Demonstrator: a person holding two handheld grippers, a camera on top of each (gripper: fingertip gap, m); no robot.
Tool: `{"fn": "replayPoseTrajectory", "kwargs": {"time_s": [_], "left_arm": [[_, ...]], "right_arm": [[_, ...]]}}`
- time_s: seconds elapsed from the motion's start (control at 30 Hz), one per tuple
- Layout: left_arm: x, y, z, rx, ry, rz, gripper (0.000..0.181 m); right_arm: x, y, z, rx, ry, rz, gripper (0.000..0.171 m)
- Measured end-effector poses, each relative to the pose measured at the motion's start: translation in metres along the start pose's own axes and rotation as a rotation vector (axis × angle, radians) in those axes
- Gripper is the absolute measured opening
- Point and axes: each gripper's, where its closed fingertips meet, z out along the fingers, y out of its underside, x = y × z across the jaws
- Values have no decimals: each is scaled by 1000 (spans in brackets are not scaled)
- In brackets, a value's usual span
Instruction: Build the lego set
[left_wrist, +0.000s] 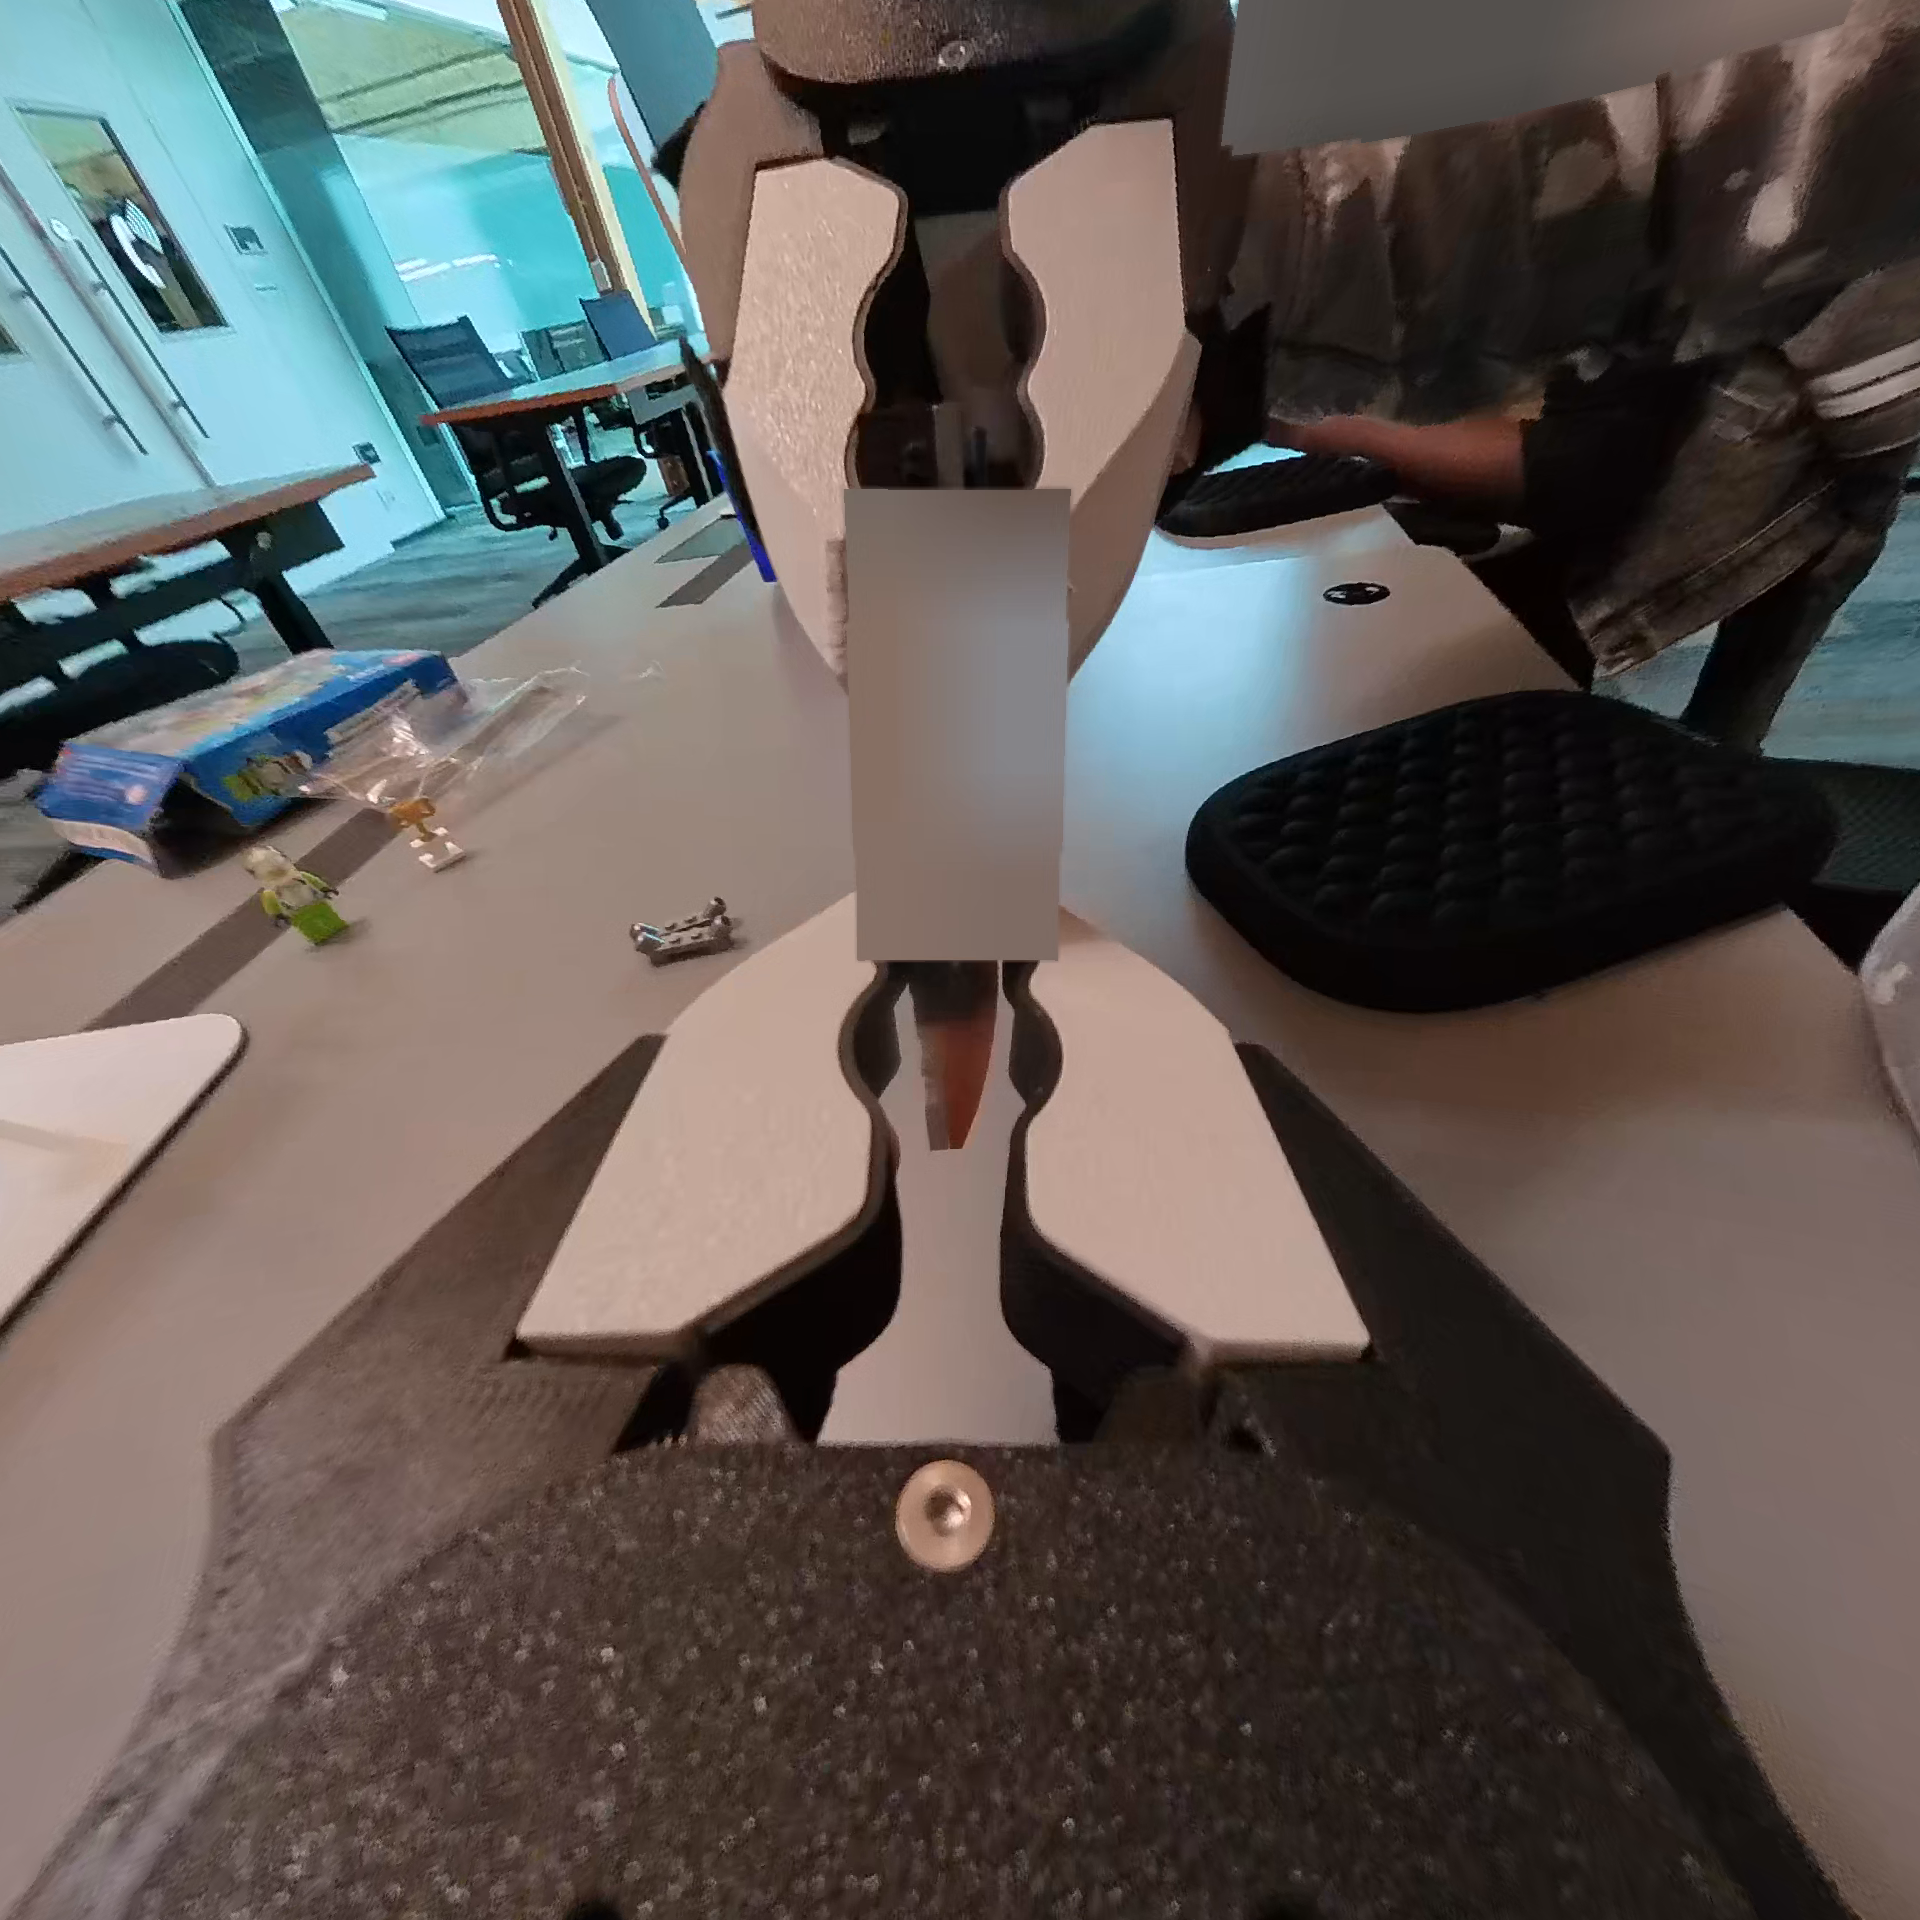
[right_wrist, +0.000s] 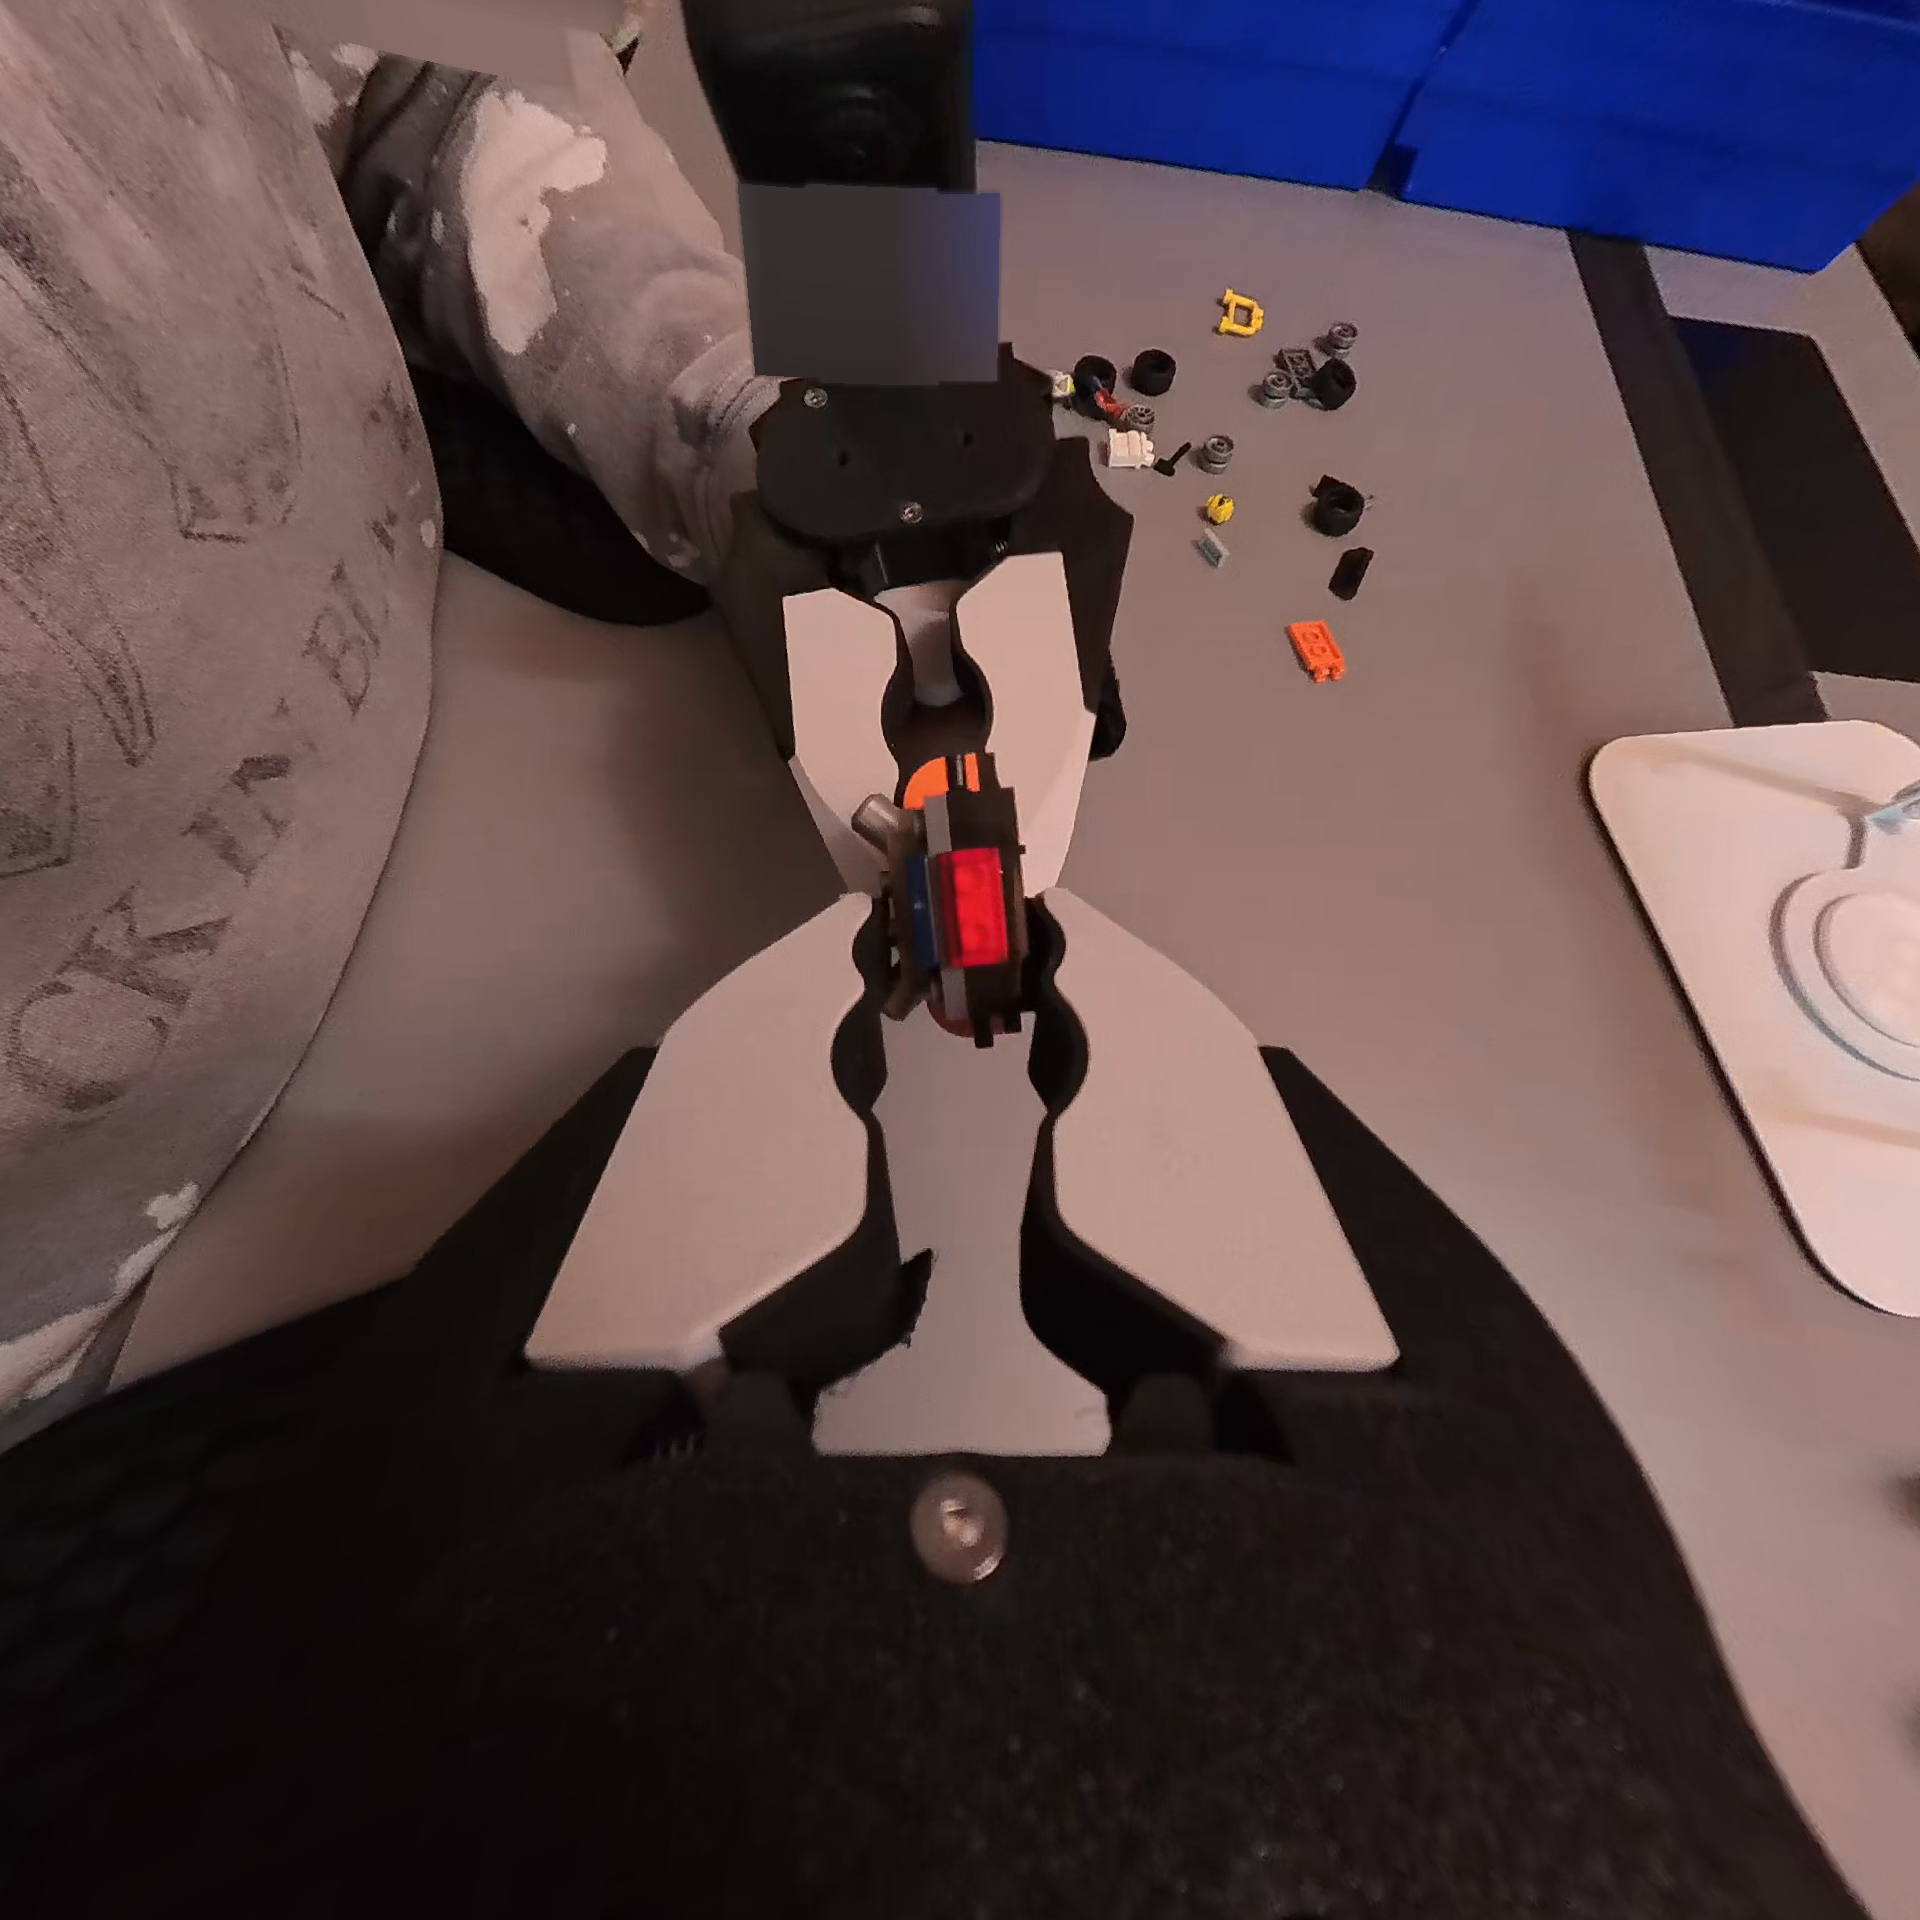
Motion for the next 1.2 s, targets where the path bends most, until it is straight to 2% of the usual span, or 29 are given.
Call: {"fn": "replayPoseTrajectory", "kwargs": {"time_s": [0.1,0.17,0.2,0.27,0.33,0.43,0.67,0.8,1.07,1.1,1.2], "left_arm": [[-2,-3,2,26,30,-133,18],[-7,-2,2,25,33,-248,17],[-11,1,2,18,22,-297,17],[-21,9,1,-12,-15,-396,17],[-27,16,2,-31,-29,-506,17],[-33,26,3,-63,-60,-591,17],[-36,33,2,-89,-92,-591,17],[-37,31,1,-83,-97,-584,17],[-36,31,1,-86,-75,-587,17],[-36,32,1,-88,-73,-595,17],[-38,34,0,-88,-72,-629,17]], "right_arm": [[11,-1,-4,26,43,83,26],[20,2,-14,29,88,111,49],[27,4,-21,38,121,118,50],[51,23,-39,12,261,154,35],[74,62,-52,-99,408,238,24],[85,117,-49,-248,497,357,19],[104,150,-12,-350,512,557,19],[113,164,-4,-459,493,634,22],[122,173,-1,-550,466,628,17],[123,173,-1,-556,461,619,12],[123,166,4,-537,443,516,8]]}}
